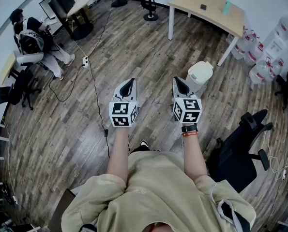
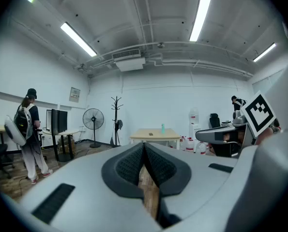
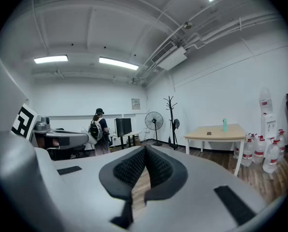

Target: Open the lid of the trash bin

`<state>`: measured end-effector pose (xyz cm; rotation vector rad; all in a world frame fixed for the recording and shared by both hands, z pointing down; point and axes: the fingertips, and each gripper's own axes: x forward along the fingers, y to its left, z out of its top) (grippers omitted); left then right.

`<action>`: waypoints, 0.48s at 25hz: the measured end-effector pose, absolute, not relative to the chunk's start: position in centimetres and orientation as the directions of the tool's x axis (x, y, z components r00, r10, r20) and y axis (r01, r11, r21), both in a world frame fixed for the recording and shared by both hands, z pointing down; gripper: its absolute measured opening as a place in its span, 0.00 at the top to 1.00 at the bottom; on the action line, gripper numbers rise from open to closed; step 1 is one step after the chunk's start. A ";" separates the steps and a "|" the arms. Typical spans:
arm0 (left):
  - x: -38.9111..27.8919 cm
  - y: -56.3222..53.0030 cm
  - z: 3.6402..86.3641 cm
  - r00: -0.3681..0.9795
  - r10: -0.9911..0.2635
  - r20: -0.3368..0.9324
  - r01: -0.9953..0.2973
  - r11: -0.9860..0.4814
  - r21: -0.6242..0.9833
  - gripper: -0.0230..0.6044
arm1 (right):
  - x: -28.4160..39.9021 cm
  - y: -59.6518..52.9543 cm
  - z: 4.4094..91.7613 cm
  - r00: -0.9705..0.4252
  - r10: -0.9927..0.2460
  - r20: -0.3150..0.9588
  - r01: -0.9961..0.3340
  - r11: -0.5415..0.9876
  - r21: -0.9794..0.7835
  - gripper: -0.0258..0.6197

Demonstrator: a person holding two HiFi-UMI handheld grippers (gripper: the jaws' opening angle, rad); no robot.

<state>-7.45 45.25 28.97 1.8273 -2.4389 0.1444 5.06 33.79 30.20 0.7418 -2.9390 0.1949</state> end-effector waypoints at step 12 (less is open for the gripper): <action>-9.8 35.2 31.1 -0.158 -0.979 0.129 -0.987 0.159 -0.002 0.93 | 4.1 25.7 33.5 -0.797 -0.583 0.157 -0.601 0.790 -0.118 0.94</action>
